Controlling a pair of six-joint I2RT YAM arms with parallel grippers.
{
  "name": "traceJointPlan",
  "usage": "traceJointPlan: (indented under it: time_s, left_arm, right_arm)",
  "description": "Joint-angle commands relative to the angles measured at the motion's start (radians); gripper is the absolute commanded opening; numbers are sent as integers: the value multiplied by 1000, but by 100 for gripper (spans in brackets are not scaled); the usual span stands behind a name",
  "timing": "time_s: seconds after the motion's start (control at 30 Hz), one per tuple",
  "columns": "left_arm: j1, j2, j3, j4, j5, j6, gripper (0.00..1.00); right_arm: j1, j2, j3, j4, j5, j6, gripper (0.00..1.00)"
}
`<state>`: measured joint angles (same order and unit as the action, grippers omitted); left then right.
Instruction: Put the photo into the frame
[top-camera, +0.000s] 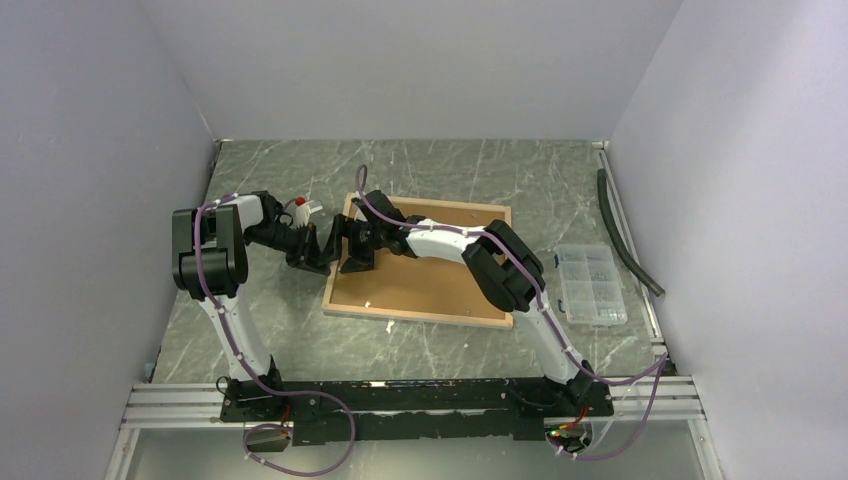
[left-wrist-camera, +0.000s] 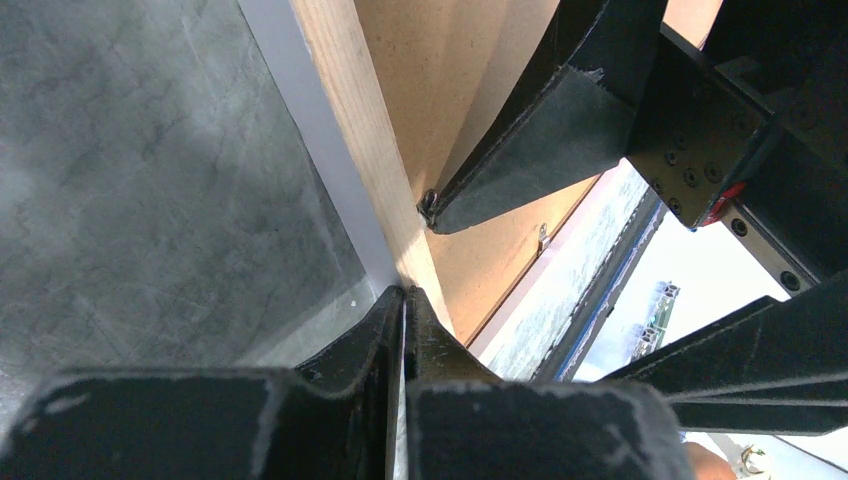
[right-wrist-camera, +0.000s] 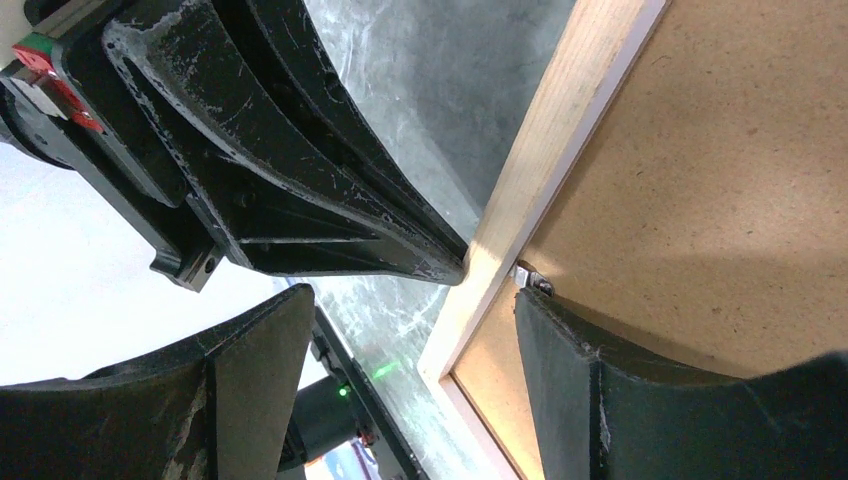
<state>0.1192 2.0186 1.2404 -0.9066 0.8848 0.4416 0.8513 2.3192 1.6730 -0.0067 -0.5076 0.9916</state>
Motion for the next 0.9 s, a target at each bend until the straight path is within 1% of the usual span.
traceJointPlan:
  time_s: [0.0,0.37,0.87]
  left_arm:
    - [-13,-27,-7,23,-20,29,8]
    - [-13,-27,-16,25,-13,29,7]
    - [-13,-41,-27,28,-9,25,7]
  right_arm:
    - [16,44,-7,80,76,6,77]
    - [18,29,-62,154,96,50,76]
    - [18,47,-61,183,114,57,74]
